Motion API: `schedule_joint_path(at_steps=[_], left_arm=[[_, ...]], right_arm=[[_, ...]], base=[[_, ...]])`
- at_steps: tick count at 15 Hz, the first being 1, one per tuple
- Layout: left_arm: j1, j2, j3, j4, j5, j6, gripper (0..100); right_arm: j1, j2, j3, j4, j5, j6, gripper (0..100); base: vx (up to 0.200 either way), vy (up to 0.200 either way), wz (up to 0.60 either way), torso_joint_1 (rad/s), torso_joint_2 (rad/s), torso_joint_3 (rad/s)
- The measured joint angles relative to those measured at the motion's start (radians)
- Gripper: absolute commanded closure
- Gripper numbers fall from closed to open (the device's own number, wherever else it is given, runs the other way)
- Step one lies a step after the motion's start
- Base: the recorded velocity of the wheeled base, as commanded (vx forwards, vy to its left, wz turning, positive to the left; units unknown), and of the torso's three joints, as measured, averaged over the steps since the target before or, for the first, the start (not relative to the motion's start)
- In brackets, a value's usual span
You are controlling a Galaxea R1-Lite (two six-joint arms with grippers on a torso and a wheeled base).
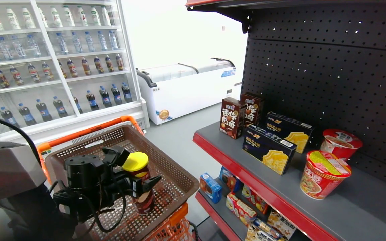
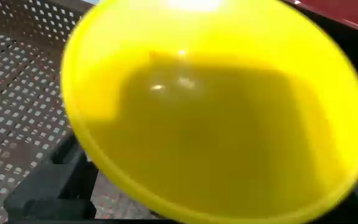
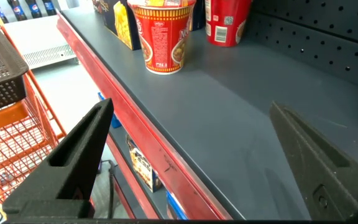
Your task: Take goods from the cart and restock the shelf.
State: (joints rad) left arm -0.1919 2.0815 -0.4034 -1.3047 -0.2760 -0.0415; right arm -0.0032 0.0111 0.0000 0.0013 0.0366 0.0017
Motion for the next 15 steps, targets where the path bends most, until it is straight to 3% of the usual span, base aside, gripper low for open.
schedule_joint_path(at_steps=[5,10,12,13,15], left_arm=[[-0.009,0.084,-0.045,-0.105,-0.002,0.001,0],[-0.034,0.148,-0.067,-0.109,-0.003,0.003,0],[-0.046,0.16,-0.076,-0.11,-0.006,0.019,0],[-0.05,0.164,-0.076,-0.11,-0.016,0.031,100],[-0.054,0.169,-0.08,-0.096,-0.048,0.054,100]], right_arm=[[0.0,0.0,0.0,0.0,0.0,0.0,0],[0.0,0.0,0.0,0.0,0.0,0.0,0],[0.0,0.0,0.0,0.0,0.0,0.0,0],[0.0,0.0,0.0,0.0,0.0,0.0,0],[0.0,0.0,0.0,0.0,0.0,0.0,0]], base=[[0.0,0.0,0.0,0.0,0.0,0.0],[0.0,0.0,0.0,0.0,0.0,0.0],[0.0,0.0,0.0,0.0,0.0,0.0],[0.0,0.0,0.0,0.0,0.0,0.0],[0.0,0.0,0.0,0.0,0.0,0.0]])
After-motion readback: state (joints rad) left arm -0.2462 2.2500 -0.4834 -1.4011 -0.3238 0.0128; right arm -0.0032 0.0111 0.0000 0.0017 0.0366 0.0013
